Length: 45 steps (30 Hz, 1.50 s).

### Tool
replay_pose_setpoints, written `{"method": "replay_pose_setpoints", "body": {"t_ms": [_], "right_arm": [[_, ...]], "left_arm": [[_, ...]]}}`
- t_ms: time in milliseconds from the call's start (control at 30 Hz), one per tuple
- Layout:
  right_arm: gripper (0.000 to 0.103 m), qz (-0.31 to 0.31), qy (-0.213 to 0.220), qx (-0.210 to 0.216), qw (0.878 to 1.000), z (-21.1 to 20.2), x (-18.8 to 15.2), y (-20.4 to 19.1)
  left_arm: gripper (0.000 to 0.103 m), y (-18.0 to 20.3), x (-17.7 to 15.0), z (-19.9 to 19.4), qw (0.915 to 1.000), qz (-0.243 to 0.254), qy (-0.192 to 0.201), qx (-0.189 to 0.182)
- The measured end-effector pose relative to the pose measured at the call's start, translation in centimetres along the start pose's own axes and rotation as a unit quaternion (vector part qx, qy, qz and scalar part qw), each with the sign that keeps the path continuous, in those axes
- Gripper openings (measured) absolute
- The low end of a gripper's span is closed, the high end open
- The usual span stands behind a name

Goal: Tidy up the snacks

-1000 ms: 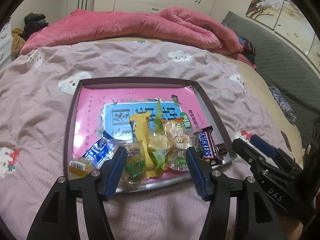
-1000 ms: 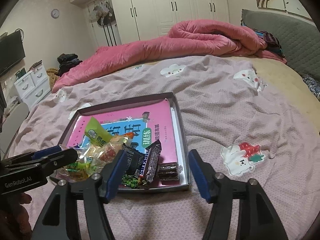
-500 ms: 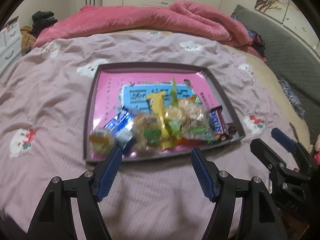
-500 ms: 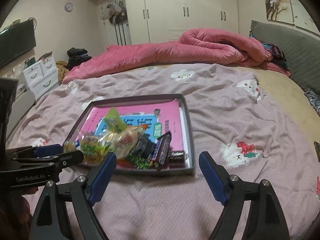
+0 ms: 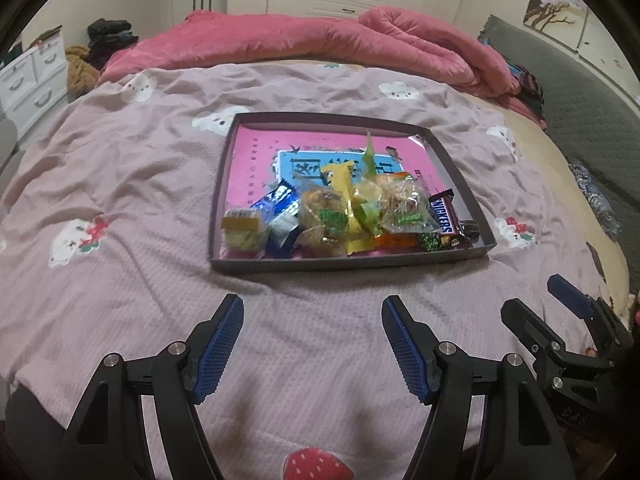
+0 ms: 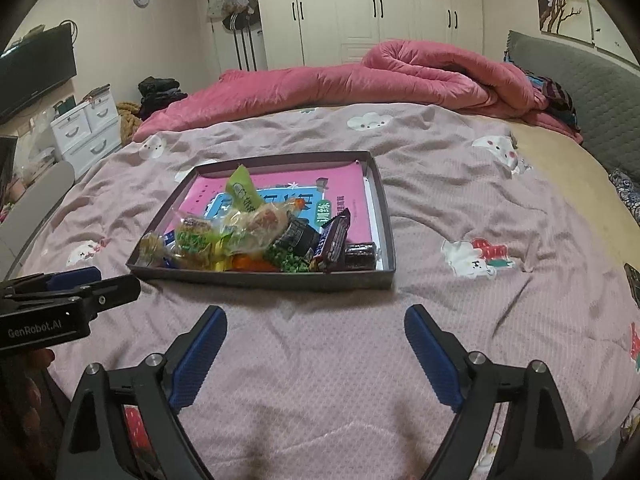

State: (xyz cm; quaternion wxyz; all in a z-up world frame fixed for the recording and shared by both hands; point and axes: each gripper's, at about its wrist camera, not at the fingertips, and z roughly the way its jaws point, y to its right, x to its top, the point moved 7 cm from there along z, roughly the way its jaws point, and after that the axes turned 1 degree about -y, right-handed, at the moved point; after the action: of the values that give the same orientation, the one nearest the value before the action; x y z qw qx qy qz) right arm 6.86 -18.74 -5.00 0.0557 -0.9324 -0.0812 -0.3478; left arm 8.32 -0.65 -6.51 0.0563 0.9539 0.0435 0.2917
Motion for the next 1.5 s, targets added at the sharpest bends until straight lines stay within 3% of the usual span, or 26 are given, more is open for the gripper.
{"method": "replay_pose_setpoints", "body": {"t_ms": [267,1500], "right_arm": [[0.094,0.007,0.001,0.007,1.000,-0.3,-0.3,0.0],[0.097,0.009,-0.003,0.000,1.000,-0.2,-0.2,0.2]], "left_arm": [[0.073,-0.1,-1.3,-0.3,0.9999,0.008,-0.007,0.002],[0.074,0.1,-1.2,-0.3,1.0000,0.007,-0.003,0.002]]}}
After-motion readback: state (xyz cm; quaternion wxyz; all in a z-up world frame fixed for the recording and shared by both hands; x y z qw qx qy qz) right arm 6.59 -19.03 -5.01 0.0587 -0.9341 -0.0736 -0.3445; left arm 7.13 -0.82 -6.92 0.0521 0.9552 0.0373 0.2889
